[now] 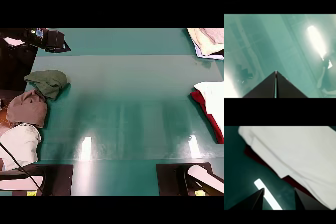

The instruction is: Fold the shirts.

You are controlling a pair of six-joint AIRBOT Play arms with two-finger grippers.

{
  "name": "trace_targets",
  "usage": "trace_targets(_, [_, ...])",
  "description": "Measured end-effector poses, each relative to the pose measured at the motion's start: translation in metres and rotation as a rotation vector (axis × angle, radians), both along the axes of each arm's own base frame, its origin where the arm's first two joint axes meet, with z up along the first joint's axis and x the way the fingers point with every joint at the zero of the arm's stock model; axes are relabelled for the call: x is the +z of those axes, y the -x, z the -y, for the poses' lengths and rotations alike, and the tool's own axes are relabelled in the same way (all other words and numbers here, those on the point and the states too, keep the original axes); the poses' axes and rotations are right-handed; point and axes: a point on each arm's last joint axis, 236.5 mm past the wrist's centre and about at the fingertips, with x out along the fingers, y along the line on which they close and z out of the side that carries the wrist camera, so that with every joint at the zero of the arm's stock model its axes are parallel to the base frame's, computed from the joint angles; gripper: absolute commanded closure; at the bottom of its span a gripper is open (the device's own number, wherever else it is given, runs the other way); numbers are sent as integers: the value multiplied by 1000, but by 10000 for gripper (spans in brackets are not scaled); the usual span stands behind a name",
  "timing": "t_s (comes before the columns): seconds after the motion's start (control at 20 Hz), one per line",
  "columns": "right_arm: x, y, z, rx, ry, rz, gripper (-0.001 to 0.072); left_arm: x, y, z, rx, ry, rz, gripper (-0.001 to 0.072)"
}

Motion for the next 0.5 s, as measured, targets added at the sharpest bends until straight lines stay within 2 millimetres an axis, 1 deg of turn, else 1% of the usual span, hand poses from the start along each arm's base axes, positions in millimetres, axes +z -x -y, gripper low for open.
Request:
trace_targets(0.05, [7, -13, -21, 57, -15, 33, 564, 0, 0, 0, 0, 0, 1, 682])
trace_targets(0.1, [14, -26, -45, 121, -29, 63, 691, 0, 0, 0, 1, 1, 2, 681])
trace_targets(0.2, [27, -44, -92, 247, -39, 107, 691, 2, -3, 0, 5, 5, 12, 682])
trace_targets(0.3, [40, -57, -136, 367, -32, 156, 692, 4, -5, 0, 9, 10, 22, 681])
trace_targets(0.4, [52, -65, -174, 471, -23, 198, 692, 5, -6, 1, 13, 13, 30, 682])
trace_targets(0.5, [59, -68, -206, 555, -21, 226, 692, 6, -7, 1, 14, 14, 34, 681])
